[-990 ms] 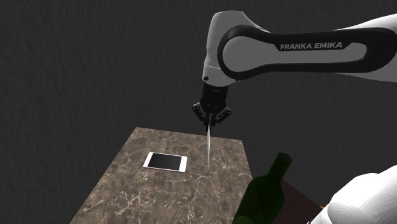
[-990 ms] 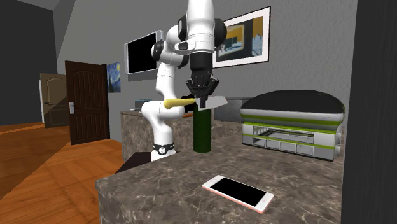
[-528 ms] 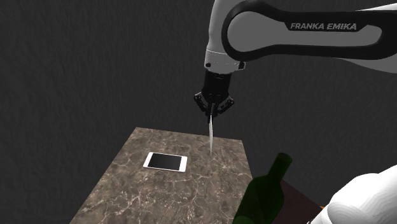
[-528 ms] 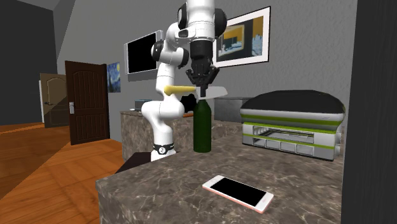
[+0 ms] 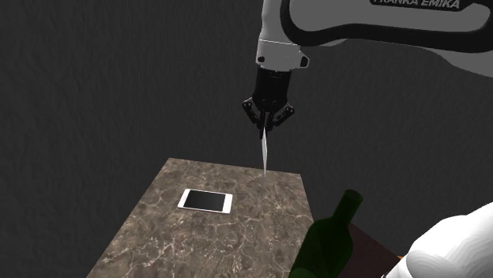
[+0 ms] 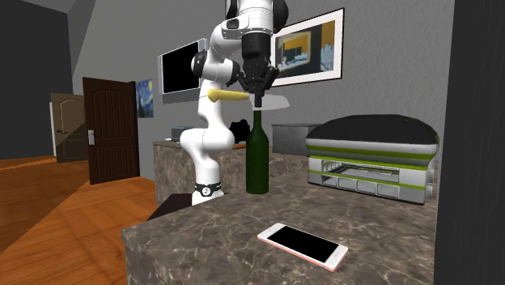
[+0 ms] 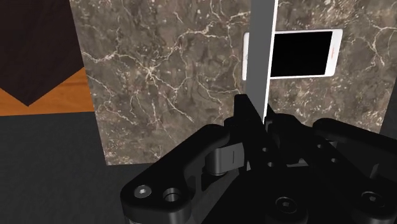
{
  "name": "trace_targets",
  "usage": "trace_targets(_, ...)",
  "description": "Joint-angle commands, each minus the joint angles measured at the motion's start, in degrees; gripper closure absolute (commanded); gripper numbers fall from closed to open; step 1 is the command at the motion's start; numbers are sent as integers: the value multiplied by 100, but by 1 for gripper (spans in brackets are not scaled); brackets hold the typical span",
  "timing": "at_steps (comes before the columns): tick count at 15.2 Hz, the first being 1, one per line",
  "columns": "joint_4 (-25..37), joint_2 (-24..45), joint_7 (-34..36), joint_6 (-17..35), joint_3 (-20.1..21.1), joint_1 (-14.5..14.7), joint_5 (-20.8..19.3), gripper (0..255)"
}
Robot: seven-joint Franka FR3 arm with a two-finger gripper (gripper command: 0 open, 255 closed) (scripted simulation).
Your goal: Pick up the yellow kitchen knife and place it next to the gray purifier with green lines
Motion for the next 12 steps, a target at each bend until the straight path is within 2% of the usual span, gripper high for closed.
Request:
trace_targets(1, 193, 35, 12, -163, -8, -10, -20, 255)
trace_targets(12, 1425, 422, 185, -1042, 55, -46, -187, 255)
